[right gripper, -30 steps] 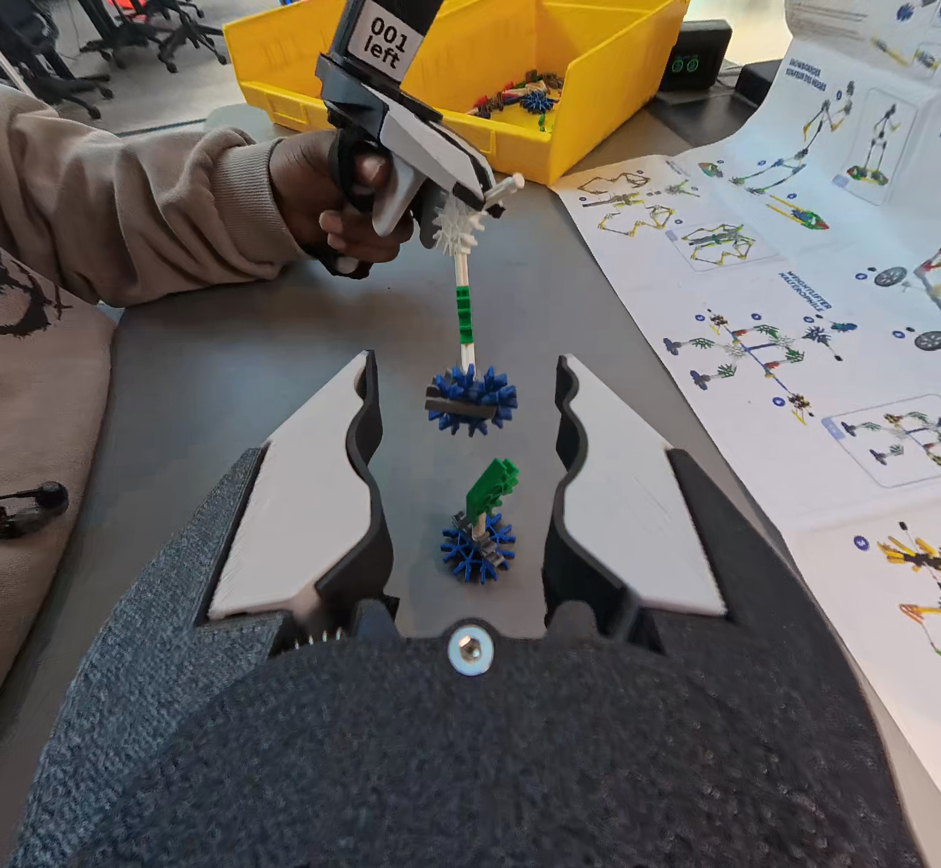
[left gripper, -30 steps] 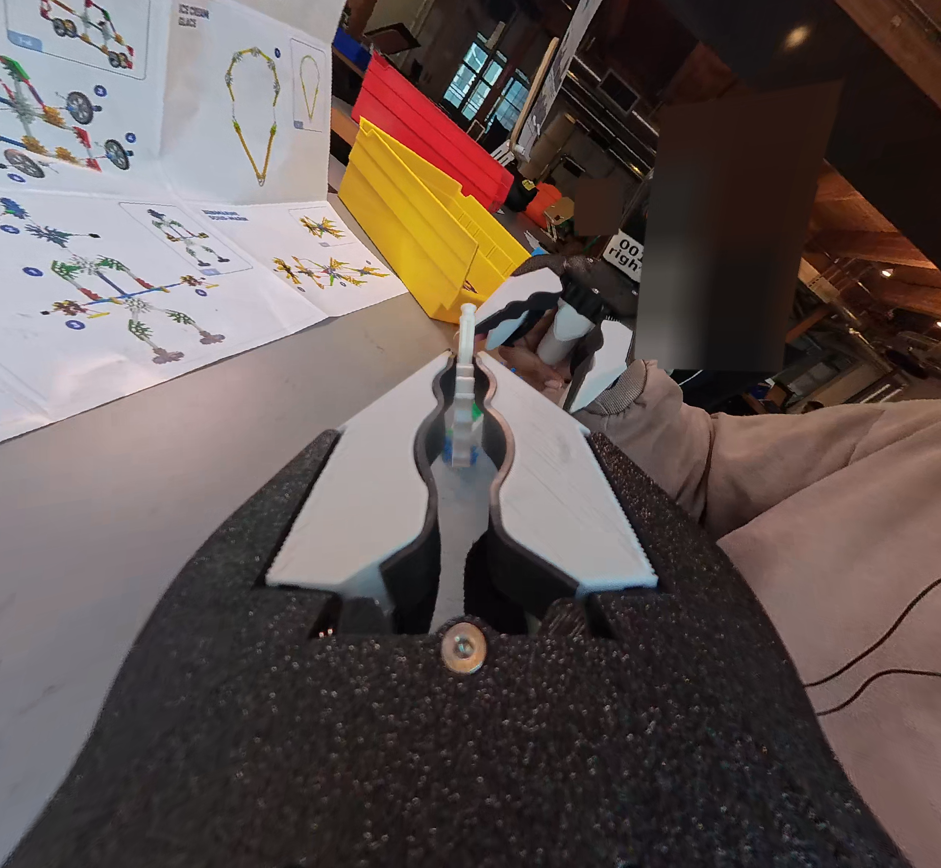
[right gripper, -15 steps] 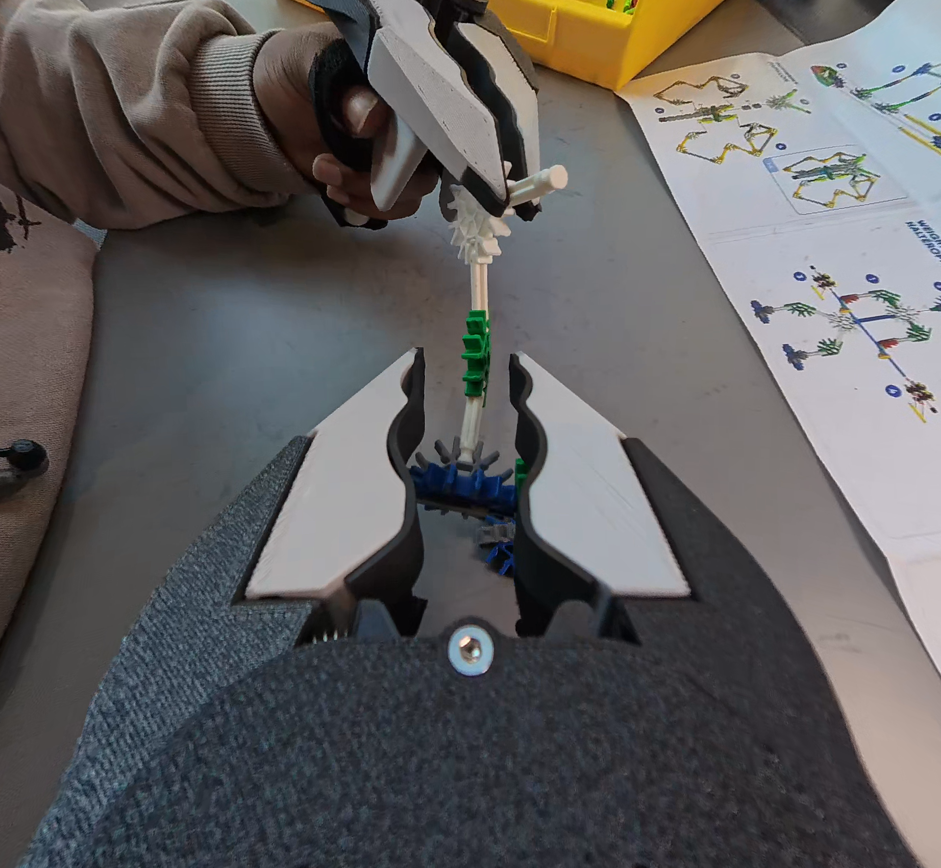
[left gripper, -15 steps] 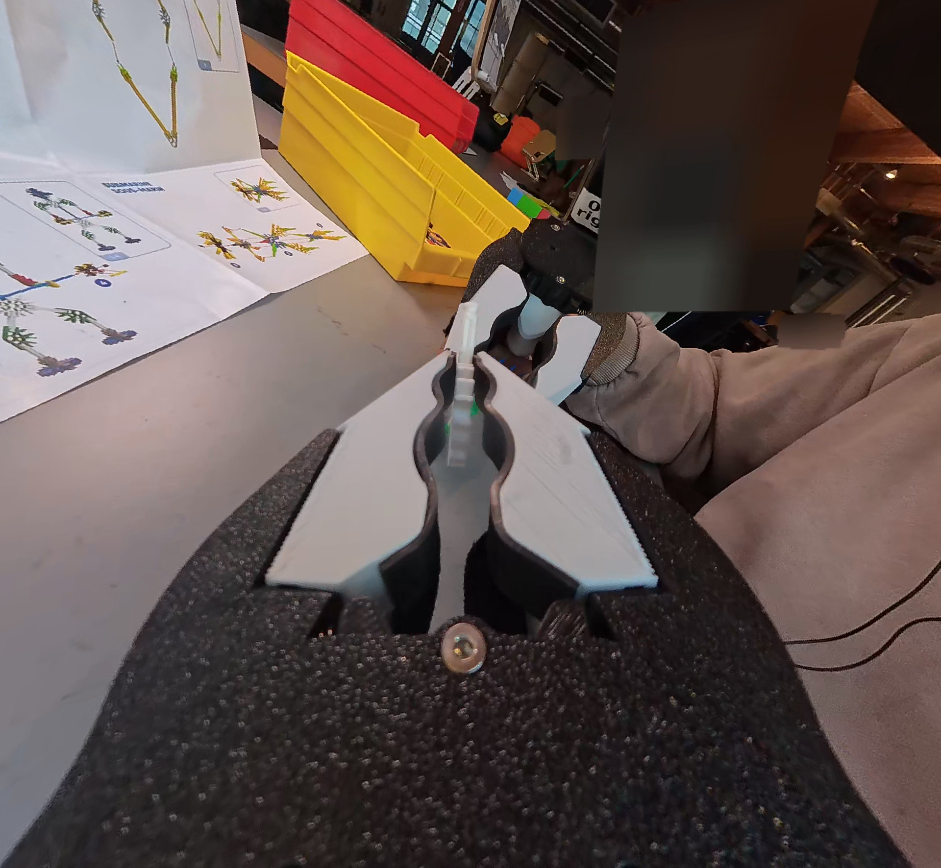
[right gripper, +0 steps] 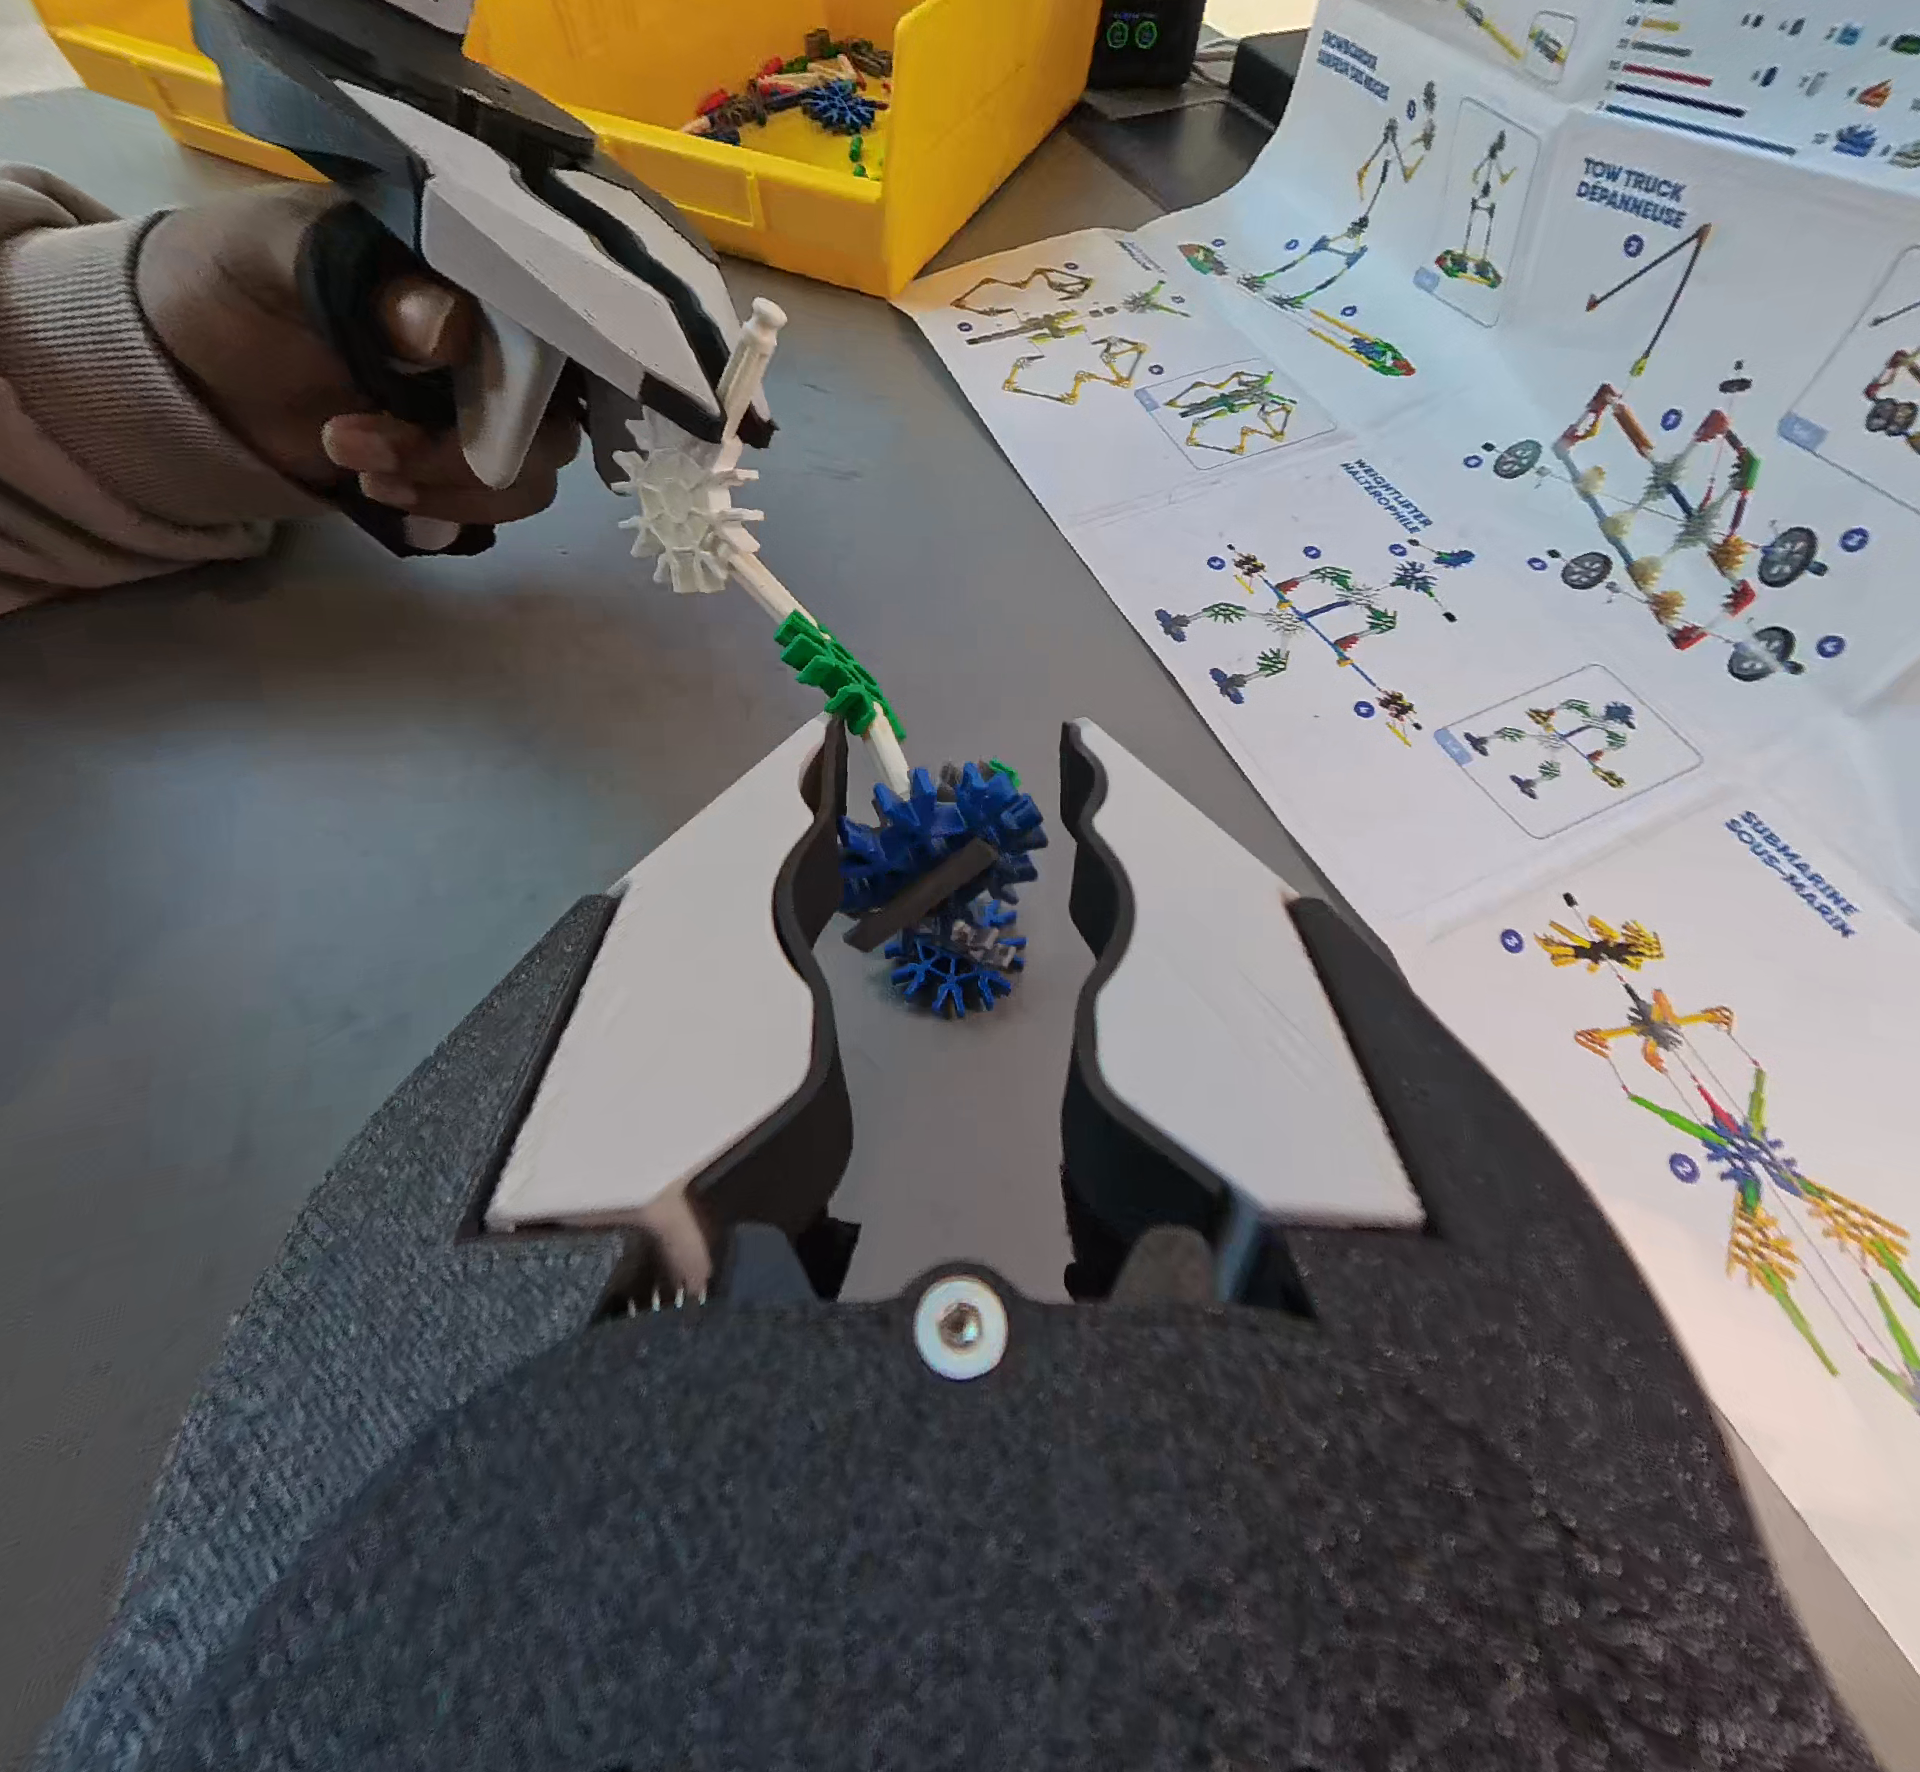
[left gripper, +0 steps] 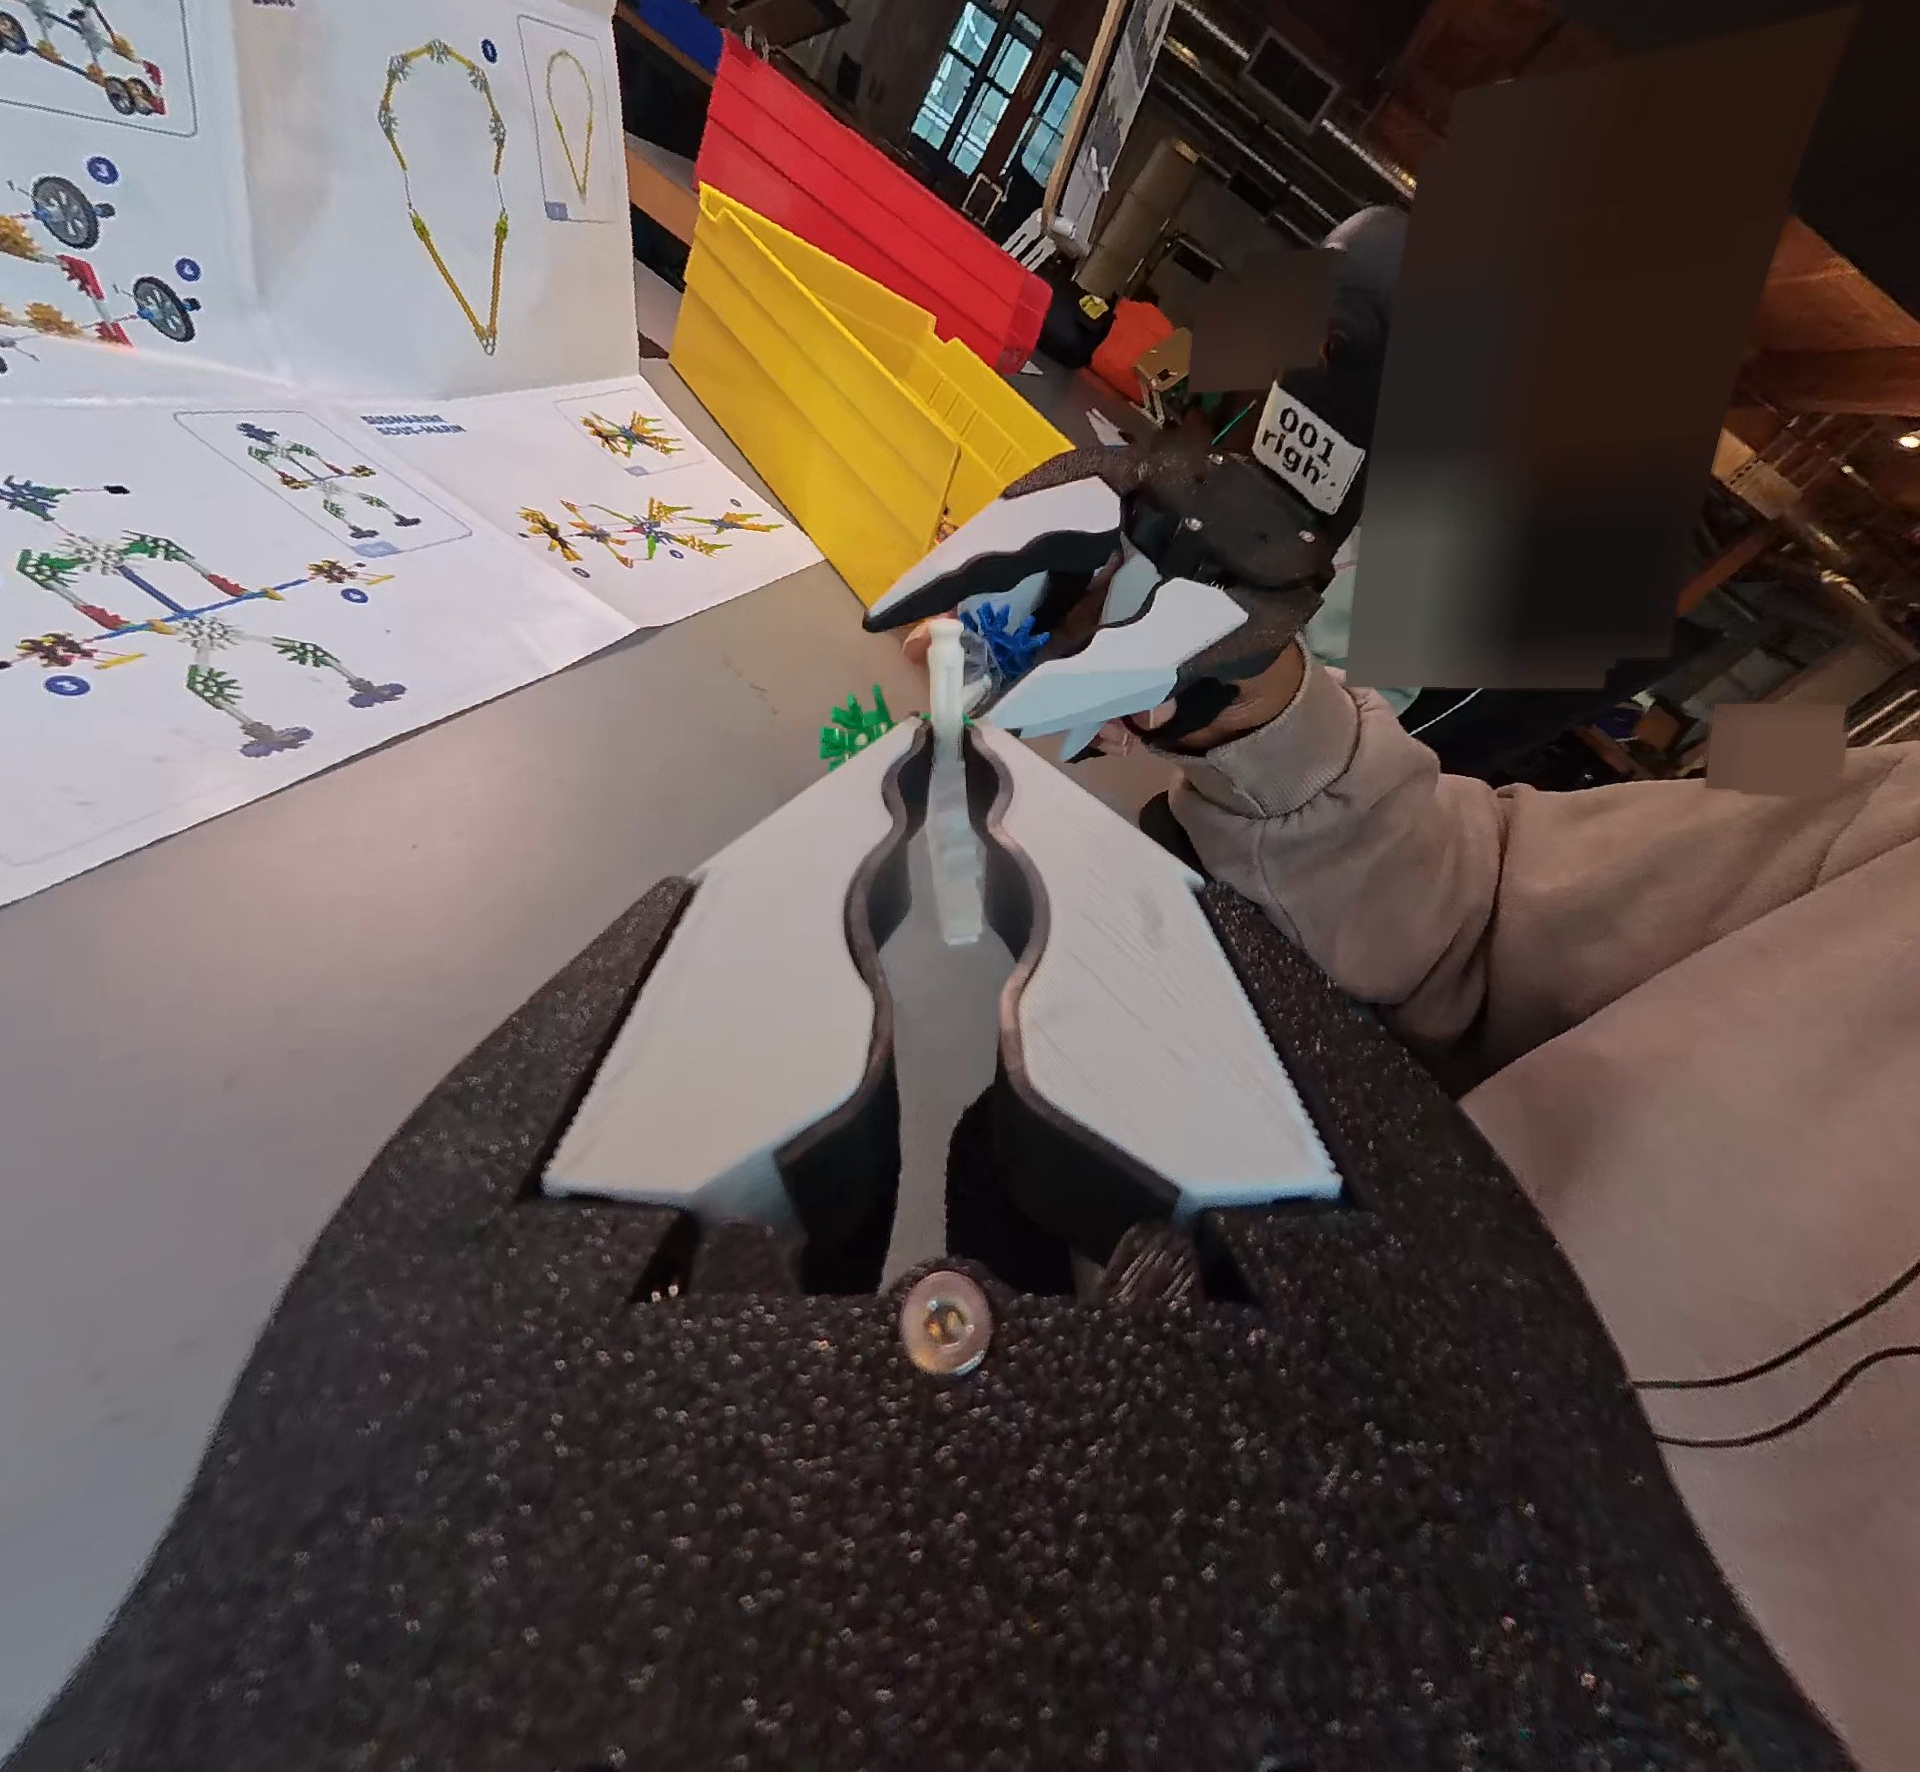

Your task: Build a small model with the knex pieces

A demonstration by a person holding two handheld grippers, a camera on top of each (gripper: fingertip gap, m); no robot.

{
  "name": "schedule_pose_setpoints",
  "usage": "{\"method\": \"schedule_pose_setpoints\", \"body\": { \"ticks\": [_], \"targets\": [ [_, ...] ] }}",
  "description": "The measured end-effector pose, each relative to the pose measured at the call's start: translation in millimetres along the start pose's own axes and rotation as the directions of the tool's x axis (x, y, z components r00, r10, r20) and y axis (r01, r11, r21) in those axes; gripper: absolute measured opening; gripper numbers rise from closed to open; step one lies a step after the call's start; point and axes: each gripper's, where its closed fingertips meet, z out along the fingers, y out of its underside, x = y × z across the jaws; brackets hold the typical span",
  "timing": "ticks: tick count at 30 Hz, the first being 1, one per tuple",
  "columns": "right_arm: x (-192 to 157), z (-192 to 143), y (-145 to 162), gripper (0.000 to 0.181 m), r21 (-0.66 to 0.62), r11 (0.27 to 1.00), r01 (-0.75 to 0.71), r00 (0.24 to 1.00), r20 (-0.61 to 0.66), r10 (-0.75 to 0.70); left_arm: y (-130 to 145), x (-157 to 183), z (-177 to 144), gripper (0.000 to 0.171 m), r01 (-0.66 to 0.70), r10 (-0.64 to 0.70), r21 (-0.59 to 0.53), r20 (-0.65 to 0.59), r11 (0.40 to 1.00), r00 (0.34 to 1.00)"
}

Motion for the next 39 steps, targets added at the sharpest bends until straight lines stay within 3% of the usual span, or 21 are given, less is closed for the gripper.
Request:
{"method": "schedule_pose_setpoints", "body": {
  "ticks": [5, 6, 7, 9, 11, 14, 19, 23, 24, 25, 26, 32, 36, 39],
  "targets": [
    [-5, -4, -10, 0.042, 0.070, 0.997, 0.028, 0.999, 0.038, -0.031, -7, 9, -4, 0.005, 0.070, -0.065, 0.043, -0.095, 0.997, 0.993],
    [-7, -5, -11, 0.046, 0.081, 0.997, 0.011, 0.998, 0.062, -0.016, -9, 11, -4, 0.005, 0.085, -0.079, 0.050, -0.114, 0.995, 0.990],
    [-14, -8, -15, 0.065, 0.104, 0.994, -0.016, 0.992, 0.129, 0.003, -9, 10, -4, 0.005, 0.092, -0.086, 0.047, -0.111, 0.995, 0.990],
    [-29, -17, -25, 0.074, 0.152, 0.985, -0.083, 0.965, 0.260, 0.042, -7, 6, -5, 0.005, 0.078, -0.074, 0.036, -0.093, 0.996, 0.993],
    [-29, -21, -33, 0.073, 0.210, 0.977, -0.022, 0.974, 0.227, -0.027, -10, 6, -8, 0.005, 0.071, -0.066, 0.048, -0.100, 0.996, 0.993],
    [-30, -15, -29, 0.071, 0.182, 0.982, 0.050, 0.982, 0.173, -0.082, -25, 13, -16, 0.005, 0.138, -0.113, 0.126, -0.191, 0.982, 0.975],
    [-37, -10, -42, 0.050, 0.312, 0.946, -0.089, 0.970, 0.244, 0.011, -48, 24, -33, 0.005, 0.376, -0.260, 0.211, -0.429, 0.902, 0.865],
    [-55, -15, -57, 0.038, 0.421, 0.906, -0.032, 0.965, 0.248, -0.081, -33, 32, -20, 0.005, 0.457, -0.349, 0.118, -0.487, 0.882, 0.801],
    [-57, -16, -58, 0.028, 0.433, 0.901, -0.018, 0.966, 0.239, -0.095, -28, 36, -15, 0.005, 0.462, -0.364, 0.090, -0.491, 0.882, 0.791],
    [-60, -17, -57, 0.010, 0.434, 0.901, -0.004, 0.961, 0.250, -0.116, -24, 39, -11, 0.005, 0.463, -0.371, 0.074, -0.492, 0.883, 0.787],
    [-65, -18, -56, 0.006, 0.431, 0.902, 0.008, 0.953, 0.271, -0.138, -22, 40, -8, 0.005, 0.464, -0.375, 0.070, -0.488, 0.883, 0.788],
    [-67, -26, -61, 0.005, 0.431, 0.901, -0.057, 0.933, 0.343, -0.105, -19, 45, -6, 0.007, 0.333, -0.270, 0.077, -0.429, 0.940, 0.862],
    [-66, -30, -67, 0.005, 0.448, 0.881, -0.151, 0.917, 0.395, -0.044, -8, 63, -2, 0.029, 0.246, -0.220, -0.002, -0.454, 0.969, 0.863],
    [-70, -26, -63, 0.004, 0.410, 0.894, -0.180, 0.901, 0.434, -0.018, 3, 65, 6, 0.018, 0.225, -0.219, -0.038, -0.432, 0.974, 0.875]
  ]
}}
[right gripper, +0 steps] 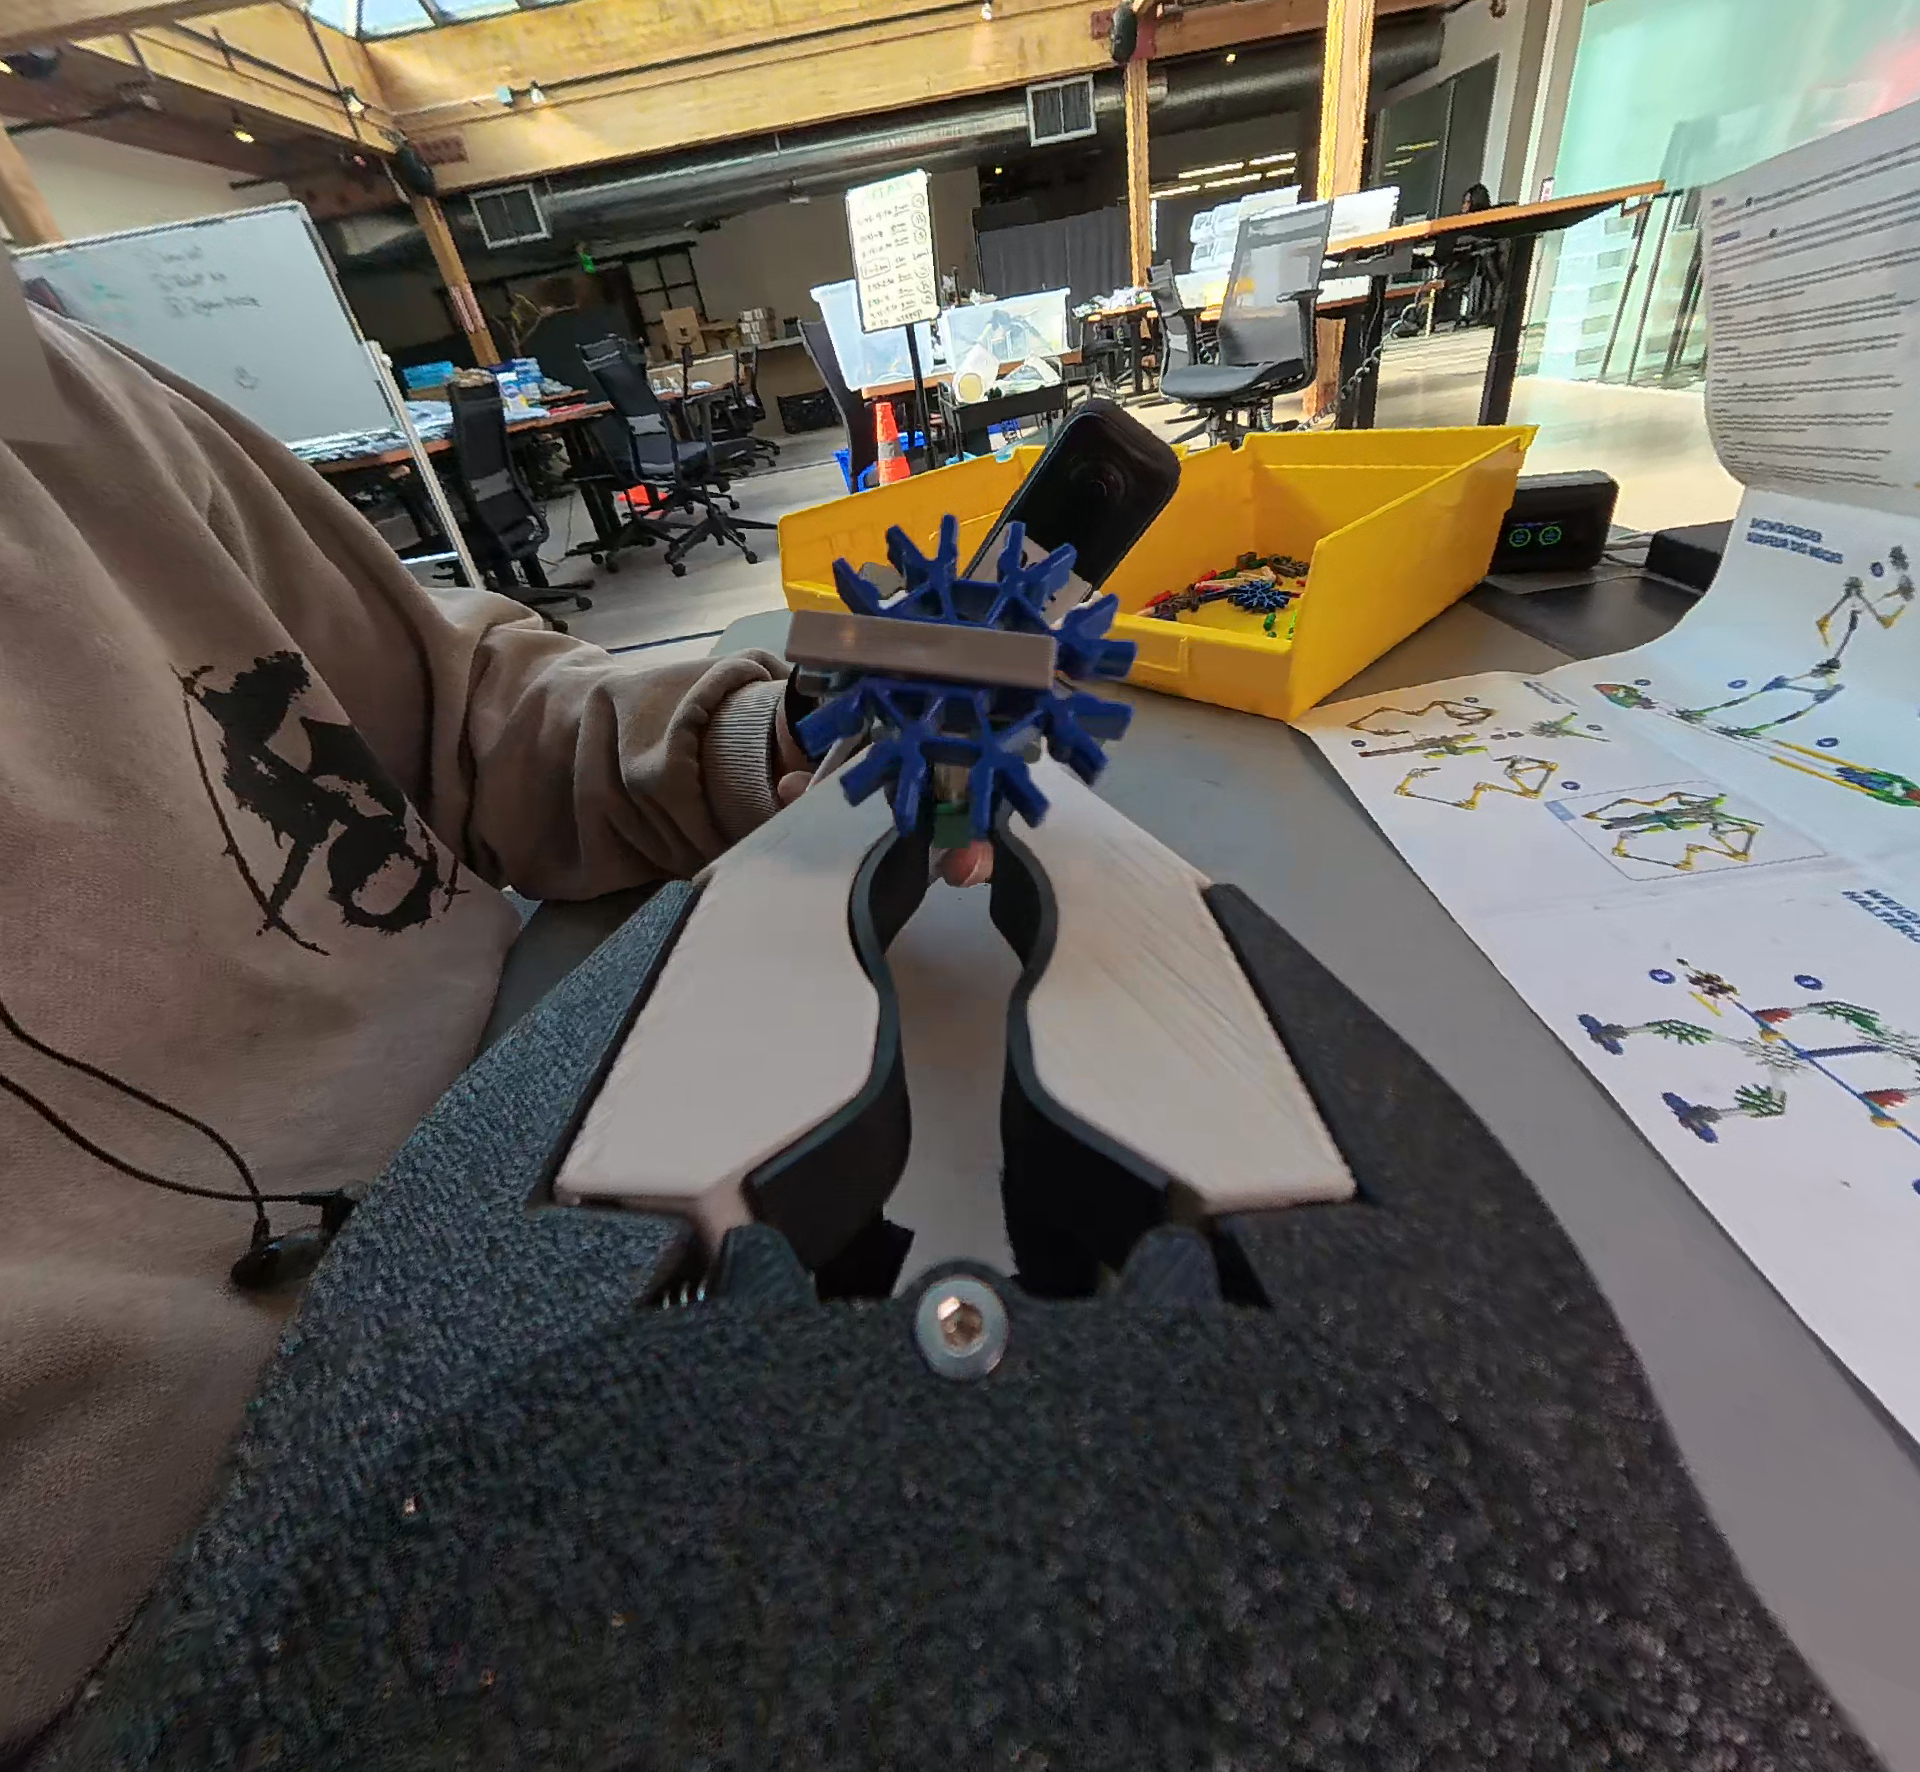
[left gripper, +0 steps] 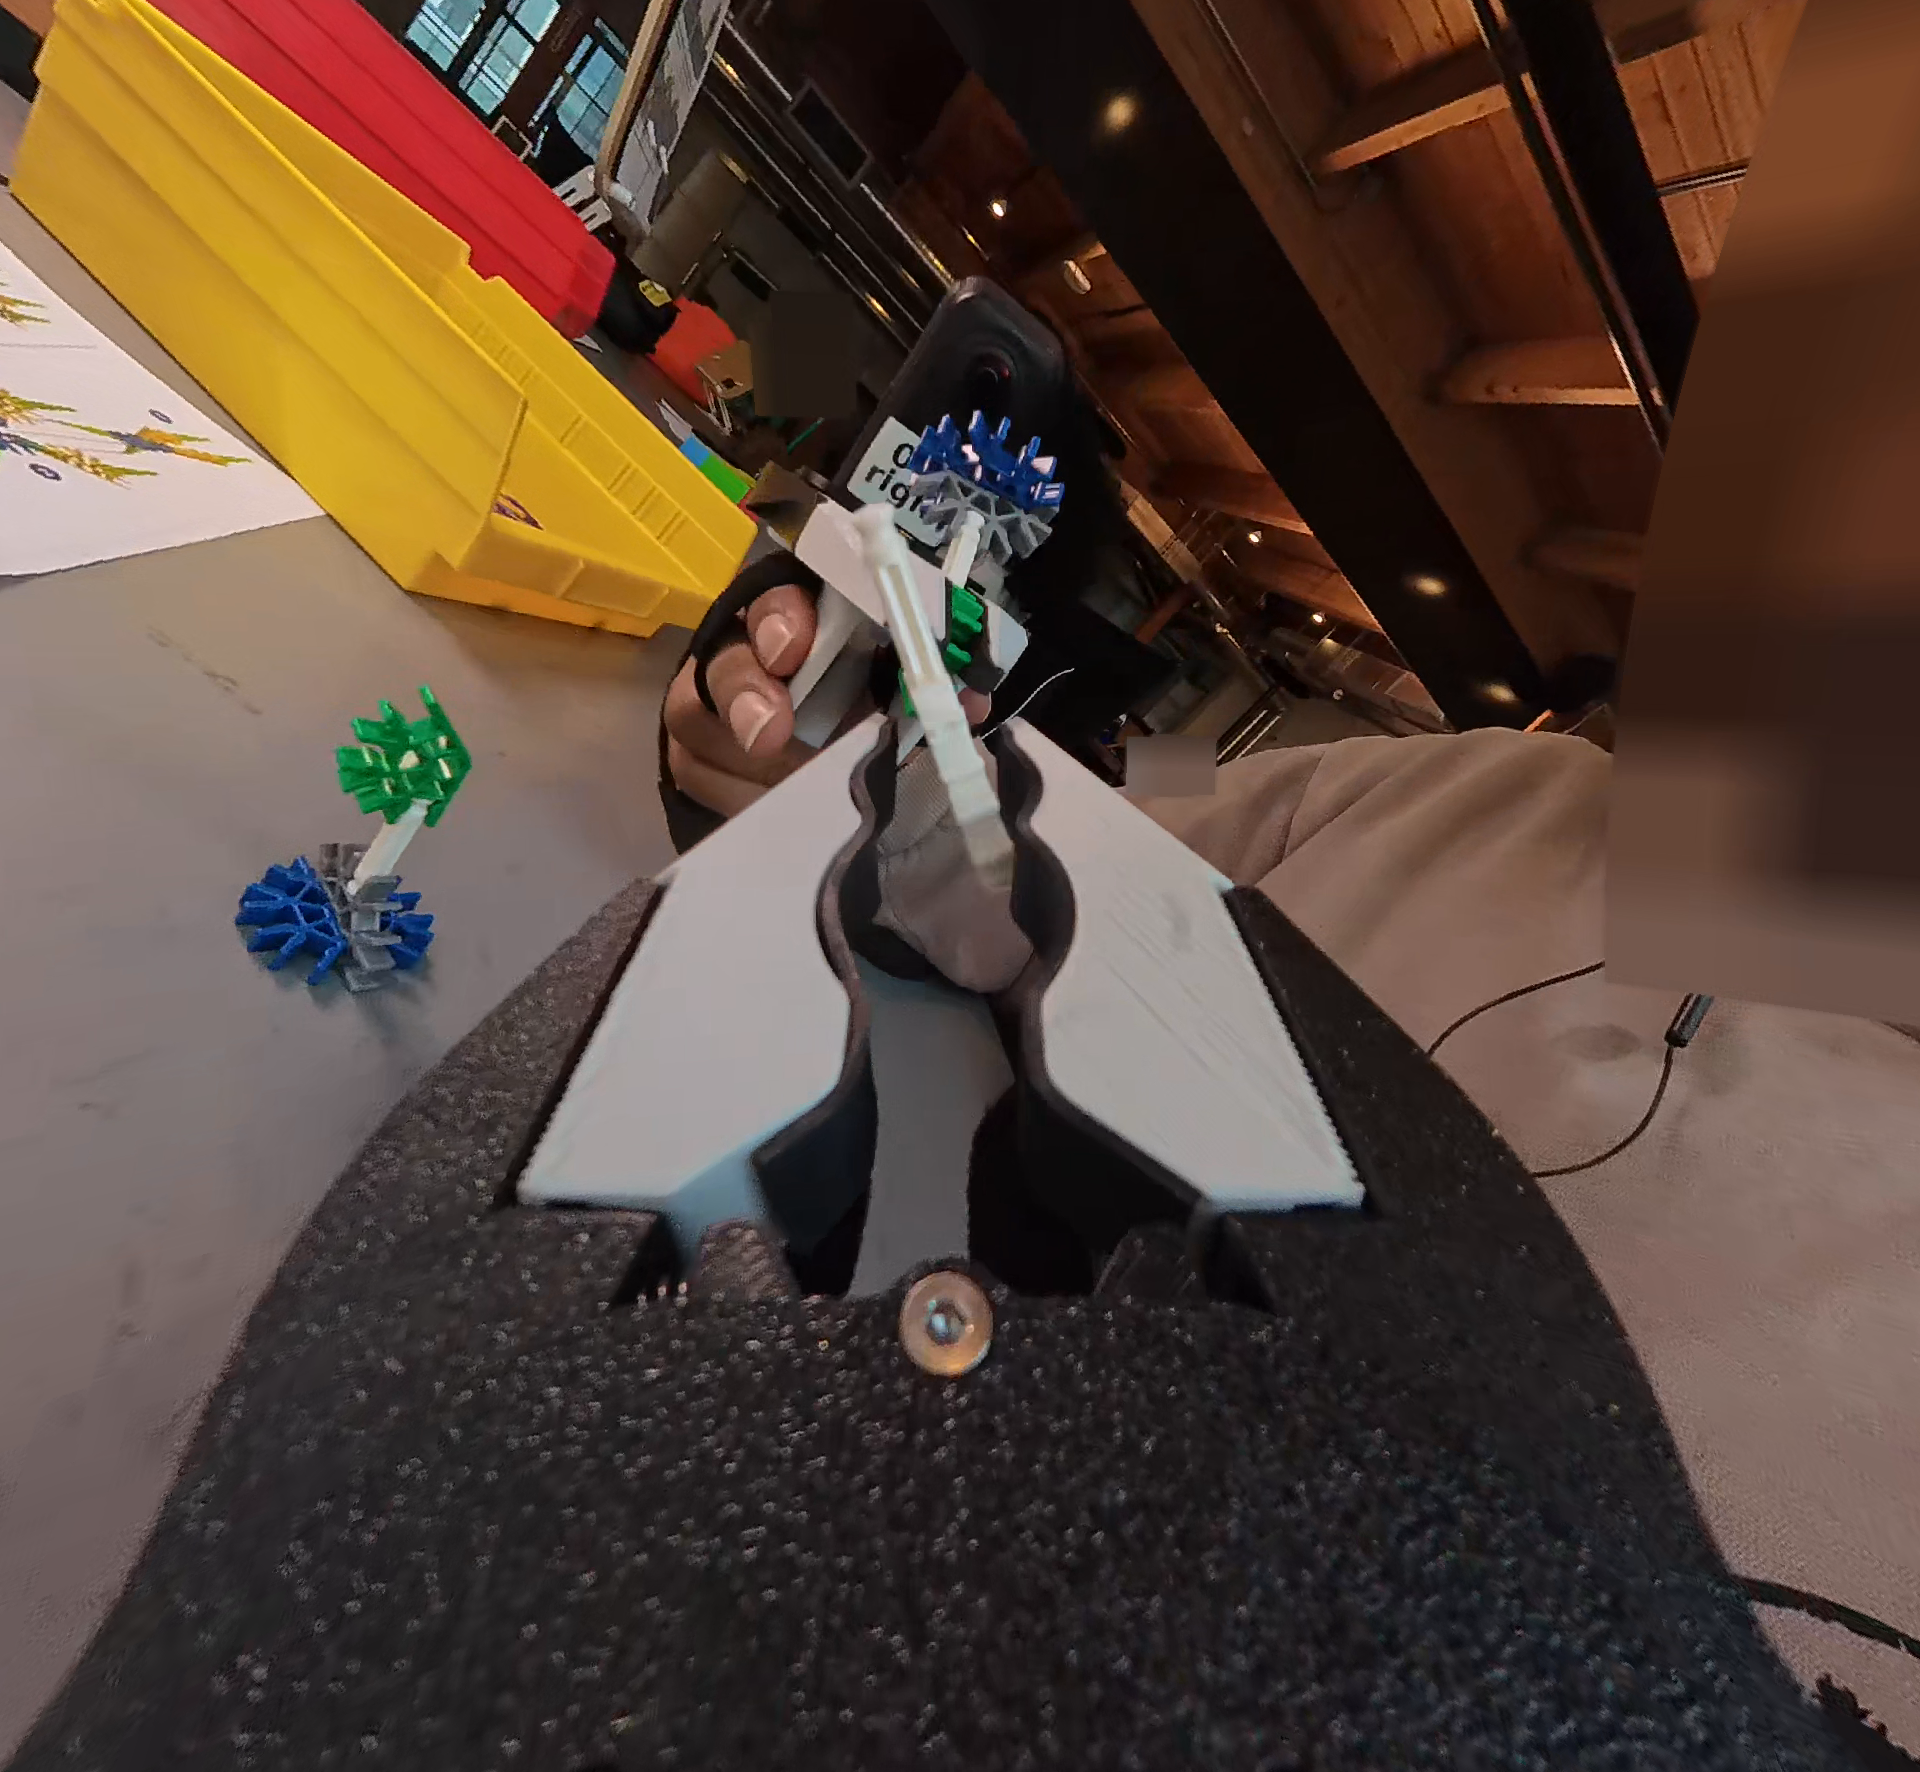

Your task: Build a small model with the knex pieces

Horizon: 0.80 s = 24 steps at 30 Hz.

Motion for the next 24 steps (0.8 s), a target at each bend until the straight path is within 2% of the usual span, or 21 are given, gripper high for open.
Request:
{"method": "schedule_pose_setpoints", "body": {
  "ticks": [3, 9, 12, 14, 18, 21, 24],
  "targets": [
    [2, 2, 6, 0.005, -0.033, 0.999, -0.010, 1.000, -0.008, 0.009, 1, -7, -2, 0.006, 0.005, -0.005, -0.004, 0.032, 1.000, 0.999],
    [9, -4, 14, 0.005, -0.091, 0.996, 0.024, 0.999, -0.029, -0.027, 3, -18, -6, 0.005, -0.081, 0.090, -0.061, 0.154, 0.995, 0.984],
    [17, -4, 17, 0.004, -0.139, 0.988, 0.060, 0.993, -0.093, -0.074, 2, -25, -7, 0.006, -0.077, 0.085, -0.047, 0.196, 0.996, 0.977],
    [26, -3, 21, 0.004, -0.179, 0.981, 0.074, 0.981, -0.165, -0.104, 0, -35, -11, 0.006, -0.132, 0.143, -0.057, 0.280, 0.990, 0.949],
    [49, 0, 26, 0.004, -0.185, 0.982, 0.037, 0.932, -0.348, -0.101, -8, -52, -17, 0.006, -0.312, 0.331, -0.124, 0.491, 0.942, 0.806],
    [66, 1, 37, 0.004, -0.211, 0.978, 0.011, 0.866, -0.487, -0.115, -5, -71, -21, 0.006, -0.439, 0.542, -0.331, 0.630, 0.835, 0.557],
    [77, 1, 46, 0.004, -0.301, 0.954, 0.014, 0.786, -0.587, -0.196, -3, -86, -25, 0.005, -0.444, 0.634, -0.468, 0.672, 0.764, 0.383]
  ]
}}
